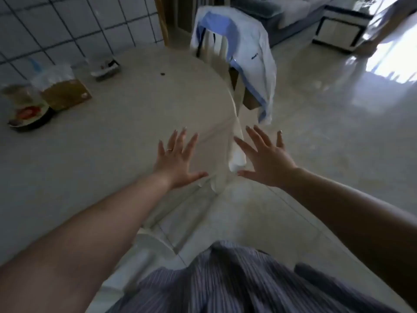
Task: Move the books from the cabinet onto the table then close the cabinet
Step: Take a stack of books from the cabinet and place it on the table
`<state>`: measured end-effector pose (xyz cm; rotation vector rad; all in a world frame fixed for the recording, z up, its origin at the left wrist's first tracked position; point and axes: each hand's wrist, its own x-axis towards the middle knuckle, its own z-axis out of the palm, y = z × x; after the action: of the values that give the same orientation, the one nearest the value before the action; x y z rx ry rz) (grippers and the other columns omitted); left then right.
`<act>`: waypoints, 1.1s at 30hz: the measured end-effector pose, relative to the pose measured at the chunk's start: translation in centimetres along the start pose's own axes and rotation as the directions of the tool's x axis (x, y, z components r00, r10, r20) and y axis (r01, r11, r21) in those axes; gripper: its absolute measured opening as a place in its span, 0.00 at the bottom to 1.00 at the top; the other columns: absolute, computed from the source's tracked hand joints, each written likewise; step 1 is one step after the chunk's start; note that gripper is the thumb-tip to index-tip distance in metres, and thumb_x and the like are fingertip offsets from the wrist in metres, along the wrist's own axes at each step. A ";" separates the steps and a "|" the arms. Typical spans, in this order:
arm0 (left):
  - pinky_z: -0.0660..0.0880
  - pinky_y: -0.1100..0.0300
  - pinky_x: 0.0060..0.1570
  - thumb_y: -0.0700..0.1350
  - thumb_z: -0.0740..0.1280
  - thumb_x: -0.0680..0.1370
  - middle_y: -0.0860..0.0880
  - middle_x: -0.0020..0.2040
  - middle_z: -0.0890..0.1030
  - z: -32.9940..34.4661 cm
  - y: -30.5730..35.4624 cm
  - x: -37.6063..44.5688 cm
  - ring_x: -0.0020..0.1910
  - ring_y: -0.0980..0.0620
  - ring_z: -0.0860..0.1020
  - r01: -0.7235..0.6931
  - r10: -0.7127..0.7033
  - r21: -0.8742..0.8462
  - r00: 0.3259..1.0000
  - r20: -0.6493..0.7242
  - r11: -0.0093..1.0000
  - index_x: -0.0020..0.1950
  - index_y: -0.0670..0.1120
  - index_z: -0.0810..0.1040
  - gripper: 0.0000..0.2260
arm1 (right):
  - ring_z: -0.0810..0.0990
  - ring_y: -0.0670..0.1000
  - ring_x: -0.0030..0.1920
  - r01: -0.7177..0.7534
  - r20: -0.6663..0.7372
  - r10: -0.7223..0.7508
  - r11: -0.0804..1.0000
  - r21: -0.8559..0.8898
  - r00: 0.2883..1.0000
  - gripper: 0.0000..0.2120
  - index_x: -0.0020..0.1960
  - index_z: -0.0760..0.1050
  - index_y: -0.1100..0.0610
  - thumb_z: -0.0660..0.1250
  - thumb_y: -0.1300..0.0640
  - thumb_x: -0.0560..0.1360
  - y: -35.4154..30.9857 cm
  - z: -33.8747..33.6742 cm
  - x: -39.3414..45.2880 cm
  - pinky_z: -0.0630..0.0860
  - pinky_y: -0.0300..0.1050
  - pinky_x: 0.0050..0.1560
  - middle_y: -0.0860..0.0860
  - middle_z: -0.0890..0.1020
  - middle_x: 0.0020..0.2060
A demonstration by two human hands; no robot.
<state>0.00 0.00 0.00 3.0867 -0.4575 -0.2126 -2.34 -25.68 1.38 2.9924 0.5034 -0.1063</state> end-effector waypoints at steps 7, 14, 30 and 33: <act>0.40 0.37 0.72 0.73 0.55 0.69 0.45 0.78 0.36 2.5 3.9 -0.9 0.77 0.44 0.36 -0.315 0.310 0.043 0.946 0.096 0.948 0.76 0.52 0.33 0.48 | 0.39 0.57 0.78 -0.338 0.081 0.330 0.933 0.126 0.941 0.44 0.77 0.39 0.44 0.54 0.28 0.70 -2.8 3.2 -9.2 0.42 0.72 0.70 0.55 0.41 0.78; 0.39 0.37 0.73 0.74 0.54 0.69 0.46 0.78 0.34 5.9 9.5 -4.0 0.76 0.45 0.34 -0.642 0.625 0.054 0.759 0.183 0.765 0.75 0.53 0.31 0.48 | 0.39 0.56 0.78 -0.660 0.199 0.631 0.734 0.159 0.750 0.44 0.77 0.37 0.44 0.54 0.28 0.70 -7.1 6.3 -21.4 0.44 0.72 0.71 0.55 0.41 0.78; 0.38 0.38 0.73 0.74 0.55 0.68 0.44 0.78 0.35 9.1 32.0 -19.8 0.76 0.44 0.34 -0.982 0.940 0.017 0.185 0.288 0.189 0.76 0.52 0.33 0.49 | 0.42 0.54 0.78 -0.991 0.342 0.939 -0.006 0.130 0.039 0.42 0.77 0.41 0.46 0.54 0.30 0.72 -16.0 9.2 -51.5 0.46 0.69 0.71 0.55 0.44 0.78; 0.37 0.38 0.73 0.74 0.54 0.68 0.44 0.77 0.34 10.1 36.7 -24.9 0.76 0.44 0.33 -0.993 0.951 0.006 0.113 0.289 0.116 0.76 0.52 0.33 0.48 | 0.42 0.54 0.78 -0.990 0.372 0.926 -0.102 0.099 -0.058 0.42 0.77 0.41 0.45 0.53 0.30 0.72 -18.0 10.0 -58.4 0.45 0.69 0.71 0.54 0.44 0.78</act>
<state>-35.52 -27.90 -5.49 2.0537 -2.5041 -0.4484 -63.84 -28.77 -5.17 2.6081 -2.0473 -0.3481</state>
